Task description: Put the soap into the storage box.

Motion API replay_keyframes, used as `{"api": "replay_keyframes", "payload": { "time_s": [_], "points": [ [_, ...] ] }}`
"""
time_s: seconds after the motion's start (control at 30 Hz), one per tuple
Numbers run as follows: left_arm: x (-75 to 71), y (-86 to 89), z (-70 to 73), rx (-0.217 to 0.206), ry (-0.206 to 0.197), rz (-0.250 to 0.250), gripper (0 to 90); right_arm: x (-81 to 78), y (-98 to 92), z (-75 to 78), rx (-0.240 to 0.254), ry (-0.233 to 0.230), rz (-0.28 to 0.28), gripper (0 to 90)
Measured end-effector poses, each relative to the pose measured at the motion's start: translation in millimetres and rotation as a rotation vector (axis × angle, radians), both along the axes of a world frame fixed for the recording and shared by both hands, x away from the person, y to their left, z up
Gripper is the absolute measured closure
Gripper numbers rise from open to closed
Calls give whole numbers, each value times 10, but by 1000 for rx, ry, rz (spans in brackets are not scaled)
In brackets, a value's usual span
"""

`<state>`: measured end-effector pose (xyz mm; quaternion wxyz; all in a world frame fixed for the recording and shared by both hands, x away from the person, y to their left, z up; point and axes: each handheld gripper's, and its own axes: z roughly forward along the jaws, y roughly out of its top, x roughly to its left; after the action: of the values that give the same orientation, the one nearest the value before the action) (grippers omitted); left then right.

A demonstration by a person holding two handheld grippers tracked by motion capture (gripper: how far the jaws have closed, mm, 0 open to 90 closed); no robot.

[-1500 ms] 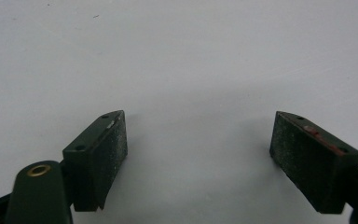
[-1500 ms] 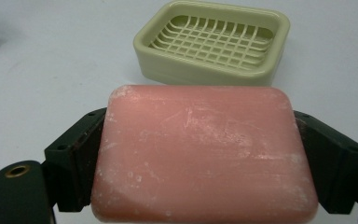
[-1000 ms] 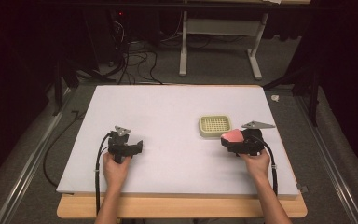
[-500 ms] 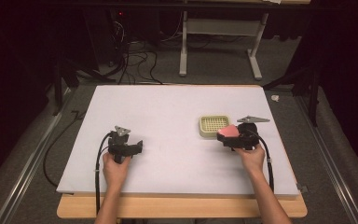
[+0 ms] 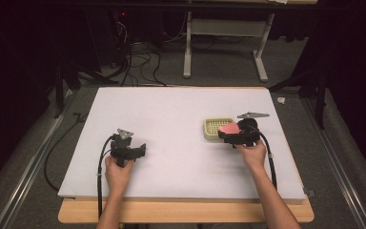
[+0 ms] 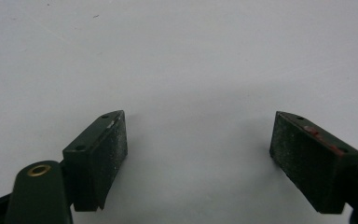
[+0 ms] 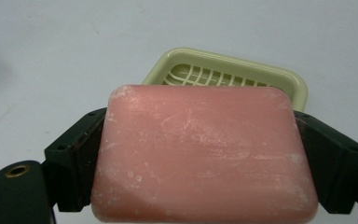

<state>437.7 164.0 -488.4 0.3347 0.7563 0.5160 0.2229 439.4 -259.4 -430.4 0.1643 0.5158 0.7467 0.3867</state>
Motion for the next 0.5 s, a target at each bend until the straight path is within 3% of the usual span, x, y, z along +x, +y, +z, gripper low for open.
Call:
{"api": "replay_keyframes", "payload": {
  "time_s": [0.17, 0.5],
  "points": [
    [-1, -1, 0, 1, 0, 0, 195, 109, 41, -39, -15, 33, -12, 137],
    [-1, -1, 0, 0, 0, 0, 195, 215, 116, -99, -23, 54, -18, 136]
  ]
}}
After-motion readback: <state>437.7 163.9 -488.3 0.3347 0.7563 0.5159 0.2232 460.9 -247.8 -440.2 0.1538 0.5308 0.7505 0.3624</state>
